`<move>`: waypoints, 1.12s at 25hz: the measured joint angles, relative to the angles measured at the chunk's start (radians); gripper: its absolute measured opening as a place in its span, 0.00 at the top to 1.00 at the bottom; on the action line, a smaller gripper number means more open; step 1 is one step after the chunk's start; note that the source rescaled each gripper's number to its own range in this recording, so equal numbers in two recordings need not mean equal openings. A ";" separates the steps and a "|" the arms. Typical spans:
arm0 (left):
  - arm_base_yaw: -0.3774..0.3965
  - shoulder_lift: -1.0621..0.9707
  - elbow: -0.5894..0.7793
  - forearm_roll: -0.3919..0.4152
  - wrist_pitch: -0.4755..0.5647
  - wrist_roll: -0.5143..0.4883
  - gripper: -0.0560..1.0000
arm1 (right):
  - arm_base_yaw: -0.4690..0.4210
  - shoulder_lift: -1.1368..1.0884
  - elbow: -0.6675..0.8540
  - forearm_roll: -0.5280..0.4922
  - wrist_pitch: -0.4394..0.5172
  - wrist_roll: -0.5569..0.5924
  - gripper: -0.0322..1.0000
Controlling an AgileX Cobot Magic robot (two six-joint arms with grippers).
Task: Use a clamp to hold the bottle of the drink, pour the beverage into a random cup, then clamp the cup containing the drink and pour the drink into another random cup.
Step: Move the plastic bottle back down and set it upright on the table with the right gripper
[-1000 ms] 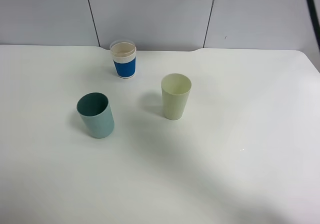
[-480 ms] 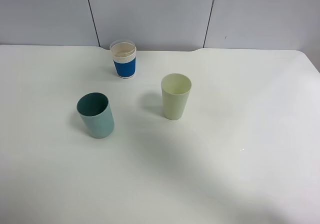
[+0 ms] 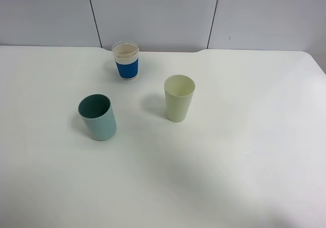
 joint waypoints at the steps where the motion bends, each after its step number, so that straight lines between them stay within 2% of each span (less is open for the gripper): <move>1: 0.000 0.000 0.000 0.000 0.000 0.000 0.16 | -0.020 -0.031 0.054 0.000 -0.031 0.022 0.97; 7: 0.000 0.000 0.000 0.000 0.000 0.000 0.16 | -0.171 -0.141 0.306 0.005 -0.174 0.101 0.97; 13: 0.000 0.000 0.000 0.000 0.000 0.000 0.16 | -0.323 -0.150 0.456 0.134 -0.286 0.079 0.97; 23: 0.000 0.000 0.000 0.000 0.000 0.000 0.16 | -0.418 -0.150 0.550 0.488 -0.549 -0.325 0.97; 28: 0.000 0.000 0.000 0.000 0.000 0.000 0.16 | -0.424 -0.150 0.551 0.584 -0.645 -0.464 0.97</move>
